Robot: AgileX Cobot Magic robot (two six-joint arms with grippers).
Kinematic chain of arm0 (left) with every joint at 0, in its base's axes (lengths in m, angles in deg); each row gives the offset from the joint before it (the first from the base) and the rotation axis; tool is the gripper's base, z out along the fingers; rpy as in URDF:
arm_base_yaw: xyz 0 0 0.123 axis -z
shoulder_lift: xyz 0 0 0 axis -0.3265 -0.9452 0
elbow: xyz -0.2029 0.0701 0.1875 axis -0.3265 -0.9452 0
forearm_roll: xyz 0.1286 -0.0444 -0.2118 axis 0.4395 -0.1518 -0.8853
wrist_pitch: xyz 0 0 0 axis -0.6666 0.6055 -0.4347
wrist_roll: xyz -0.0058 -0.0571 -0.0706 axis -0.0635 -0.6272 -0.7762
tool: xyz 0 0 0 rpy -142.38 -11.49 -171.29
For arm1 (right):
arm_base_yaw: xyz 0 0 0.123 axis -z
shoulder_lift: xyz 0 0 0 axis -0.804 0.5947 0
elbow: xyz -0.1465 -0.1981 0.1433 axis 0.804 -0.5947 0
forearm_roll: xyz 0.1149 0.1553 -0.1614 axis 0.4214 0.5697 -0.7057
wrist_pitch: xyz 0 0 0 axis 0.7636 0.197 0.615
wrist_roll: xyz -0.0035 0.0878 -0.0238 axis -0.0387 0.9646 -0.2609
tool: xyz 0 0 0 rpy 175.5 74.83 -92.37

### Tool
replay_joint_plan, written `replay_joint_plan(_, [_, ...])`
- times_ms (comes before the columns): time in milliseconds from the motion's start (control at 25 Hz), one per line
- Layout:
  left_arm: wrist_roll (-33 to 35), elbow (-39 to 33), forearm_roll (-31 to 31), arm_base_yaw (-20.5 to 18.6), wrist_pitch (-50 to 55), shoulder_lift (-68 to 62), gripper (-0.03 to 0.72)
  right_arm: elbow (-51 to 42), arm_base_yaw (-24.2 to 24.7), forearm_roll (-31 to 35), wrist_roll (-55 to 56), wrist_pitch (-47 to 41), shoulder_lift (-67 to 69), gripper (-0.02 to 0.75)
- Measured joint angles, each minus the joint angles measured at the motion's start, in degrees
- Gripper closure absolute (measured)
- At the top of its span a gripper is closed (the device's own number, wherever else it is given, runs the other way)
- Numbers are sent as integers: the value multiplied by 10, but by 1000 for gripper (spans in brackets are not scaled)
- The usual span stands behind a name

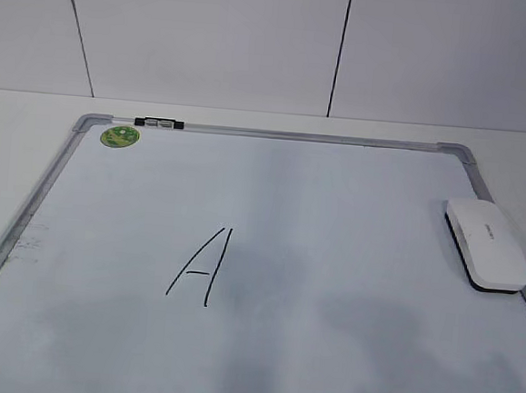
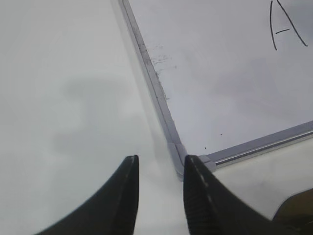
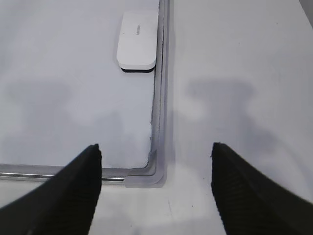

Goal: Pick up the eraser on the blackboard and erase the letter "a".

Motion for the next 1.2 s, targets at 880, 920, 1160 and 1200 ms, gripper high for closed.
replay_joint_plan(880, [-63,0,7,0,0,0,452,0,0,0,0,1,0,178])
replay_joint_plan(920, [-63,0,7,0,0,0,453,0,0,0,0,1,0,178])
replay_joint_plan(1160, [-63,0,7,0,0,0,453,0,0,0,0,1,0,178])
replay_joint_plan(1200, [-63,0,7,0,0,0,453,0,0,0,0,1,0,178])
